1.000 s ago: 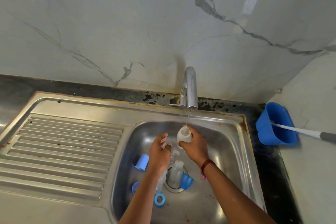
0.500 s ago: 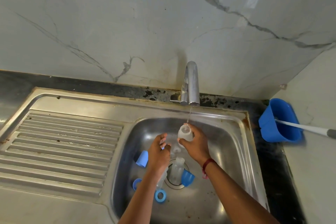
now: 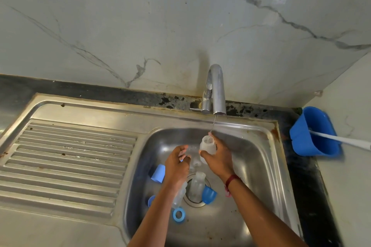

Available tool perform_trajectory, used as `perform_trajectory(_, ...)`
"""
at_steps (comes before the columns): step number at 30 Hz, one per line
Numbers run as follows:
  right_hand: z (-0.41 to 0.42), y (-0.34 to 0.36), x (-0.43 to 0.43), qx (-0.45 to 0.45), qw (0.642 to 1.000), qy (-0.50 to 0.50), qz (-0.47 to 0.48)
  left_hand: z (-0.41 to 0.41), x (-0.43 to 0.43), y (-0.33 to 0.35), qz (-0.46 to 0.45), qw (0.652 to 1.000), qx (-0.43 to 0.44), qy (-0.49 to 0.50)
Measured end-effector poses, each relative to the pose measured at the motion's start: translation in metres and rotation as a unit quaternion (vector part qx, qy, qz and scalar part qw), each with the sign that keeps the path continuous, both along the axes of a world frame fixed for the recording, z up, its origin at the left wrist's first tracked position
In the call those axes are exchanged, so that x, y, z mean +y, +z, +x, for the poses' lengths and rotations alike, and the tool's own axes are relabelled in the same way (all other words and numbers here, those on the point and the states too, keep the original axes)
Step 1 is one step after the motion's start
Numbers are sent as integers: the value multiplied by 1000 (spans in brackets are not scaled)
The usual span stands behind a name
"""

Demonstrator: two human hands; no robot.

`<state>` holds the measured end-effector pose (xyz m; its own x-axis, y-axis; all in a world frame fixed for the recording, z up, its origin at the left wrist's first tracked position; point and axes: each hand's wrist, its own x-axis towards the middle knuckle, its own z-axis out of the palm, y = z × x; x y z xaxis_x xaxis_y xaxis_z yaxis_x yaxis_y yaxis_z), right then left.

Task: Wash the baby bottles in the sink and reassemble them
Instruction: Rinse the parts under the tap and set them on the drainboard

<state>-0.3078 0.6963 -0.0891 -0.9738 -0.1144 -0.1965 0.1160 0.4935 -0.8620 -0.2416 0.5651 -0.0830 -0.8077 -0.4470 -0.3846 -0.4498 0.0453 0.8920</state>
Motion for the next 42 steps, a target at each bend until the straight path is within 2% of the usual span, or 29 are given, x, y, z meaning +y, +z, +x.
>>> perform_trajectory(4, -8, 4, 6, -93, 994, 44, -35, -5, -1, 5, -5, 999, 14, -44)
perform_trajectory(7, -13, 10, 14, -159, 983, 43, -76, -11, -2, 7, 29, 998, 16, -56)
perform_trajectory(11, -20, 18, 26, -180, 978, 76, -80, -23, -2, 15, 58, 995, 3, -79)
perform_trajectory(15, -24, 27, 33, -200, 973, 95, -72, -29, -3, 21, 198, 977, 5, -76)
perform_trajectory(19, -24, 39, 40, -275, 951, 43, -131, -26, -8, 21, 266, 959, -1, -100)
perform_trajectory(22, -26, 40, 43, -313, 938, -9, -147, -23, -6, 23, 276, 949, 2, -150)
perform_trajectory(24, -26, 41, 44, -317, 936, -24, -151, -24, -1, 26, 267, 952, -3, -151)
perform_trajectory(27, -25, 41, 48, -270, 942, -32, -197, -29, 7, 25, 249, 962, -20, -108)
perform_trajectory(30, -24, 37, 57, -214, 942, 14, -257, -34, 13, 27, 232, 970, -41, -59)
perform_trajectory(33, -25, 34, 61, -166, 962, 32, -216, -38, 16, 31, 200, 976, -51, -70)
perform_trajectory(36, -25, 37, 62, -185, 955, -16, -232, -37, 14, 33, 200, 976, -50, -65)
perform_trajectory(38, -25, 38, 63, -205, 948, -40, -241, -34, 7, 28, 255, 965, -10, -62)
perform_trajectory(40, -24, 40, 61, -218, 952, -42, -209, -30, 1, 23, 301, 949, 31, -91)
perform_trajectory(42, -23, 41, 56, -235, 956, -42, -170, -26, 0, 24, 294, 947, 44, -118)
